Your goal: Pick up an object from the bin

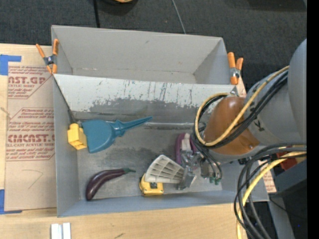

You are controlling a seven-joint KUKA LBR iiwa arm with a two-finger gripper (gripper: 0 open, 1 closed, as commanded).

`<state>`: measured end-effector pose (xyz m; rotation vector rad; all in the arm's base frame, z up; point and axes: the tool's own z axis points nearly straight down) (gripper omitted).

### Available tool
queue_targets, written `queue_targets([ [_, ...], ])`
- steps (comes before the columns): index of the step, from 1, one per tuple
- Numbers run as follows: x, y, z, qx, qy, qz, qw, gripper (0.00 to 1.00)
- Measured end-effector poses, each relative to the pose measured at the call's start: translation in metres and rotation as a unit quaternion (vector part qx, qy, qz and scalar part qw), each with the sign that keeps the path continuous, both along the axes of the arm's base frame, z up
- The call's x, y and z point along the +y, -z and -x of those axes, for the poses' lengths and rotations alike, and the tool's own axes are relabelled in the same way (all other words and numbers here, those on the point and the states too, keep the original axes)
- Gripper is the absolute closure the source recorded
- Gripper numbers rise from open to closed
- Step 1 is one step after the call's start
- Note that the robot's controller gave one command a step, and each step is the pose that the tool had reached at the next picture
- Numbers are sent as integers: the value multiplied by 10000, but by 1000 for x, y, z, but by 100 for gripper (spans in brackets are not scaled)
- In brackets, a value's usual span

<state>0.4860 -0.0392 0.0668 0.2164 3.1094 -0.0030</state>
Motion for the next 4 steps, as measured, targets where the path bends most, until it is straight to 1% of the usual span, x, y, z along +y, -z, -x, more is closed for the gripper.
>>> queue_targets([
  [1, 0, -6, 1, 20, -6, -2, 10000, 100],
  [2, 0, -17, 1, 8, -2, -2, 10000, 100],
  [3, 1, -25, 1, 17, -8, -7, 10000, 100],
  [4, 1, -36, 3, 59, -13, -11, 10000, 100],
])
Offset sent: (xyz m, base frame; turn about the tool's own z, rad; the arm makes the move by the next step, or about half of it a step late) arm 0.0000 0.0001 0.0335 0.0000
